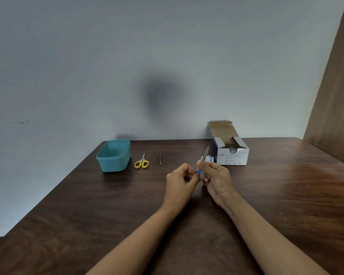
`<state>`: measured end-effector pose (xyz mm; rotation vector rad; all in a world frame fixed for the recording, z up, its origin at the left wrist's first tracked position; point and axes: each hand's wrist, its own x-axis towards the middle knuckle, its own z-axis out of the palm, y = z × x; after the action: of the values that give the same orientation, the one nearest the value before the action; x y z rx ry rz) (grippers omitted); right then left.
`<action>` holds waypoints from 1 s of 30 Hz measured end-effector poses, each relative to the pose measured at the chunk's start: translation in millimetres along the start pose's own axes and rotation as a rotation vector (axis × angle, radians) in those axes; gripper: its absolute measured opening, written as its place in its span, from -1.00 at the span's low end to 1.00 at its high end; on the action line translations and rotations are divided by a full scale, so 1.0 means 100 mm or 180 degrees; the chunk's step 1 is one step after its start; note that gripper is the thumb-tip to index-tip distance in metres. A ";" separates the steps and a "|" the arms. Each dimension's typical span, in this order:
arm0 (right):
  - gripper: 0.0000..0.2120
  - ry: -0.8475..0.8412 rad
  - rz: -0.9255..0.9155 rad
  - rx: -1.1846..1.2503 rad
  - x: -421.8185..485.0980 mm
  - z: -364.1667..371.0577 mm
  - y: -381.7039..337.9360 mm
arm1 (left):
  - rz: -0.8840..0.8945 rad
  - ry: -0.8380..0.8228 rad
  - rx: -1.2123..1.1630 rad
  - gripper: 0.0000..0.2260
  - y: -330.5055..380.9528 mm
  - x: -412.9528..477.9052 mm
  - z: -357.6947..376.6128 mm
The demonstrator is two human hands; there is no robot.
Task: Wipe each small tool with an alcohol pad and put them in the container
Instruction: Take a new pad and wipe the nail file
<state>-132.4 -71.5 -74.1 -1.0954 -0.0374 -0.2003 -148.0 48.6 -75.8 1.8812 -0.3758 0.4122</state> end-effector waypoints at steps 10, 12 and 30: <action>-0.88 -0.0214 0.0269 -0.0119 0.05 -0.05 -0.02 | 0.0039 0.0038 -0.0013 -0.92 -0.01 -0.01 -0.01; -0.85 -0.0266 0.0330 -0.0091 0.06 -0.06 -0.02 | 0.0004 0.0067 -0.0042 -0.92 -0.02 -0.01 -0.01; -0.81 -0.0394 0.0267 -0.0117 -0.01 0.01 -0.07 | -0.0178 -0.0035 -0.0419 -0.93 0.02 -0.06 -0.04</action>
<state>-134.7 -73.5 -68.0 -1.1427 -0.0987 -0.0578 -154.5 52.2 -75.1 1.7622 -0.3486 0.3319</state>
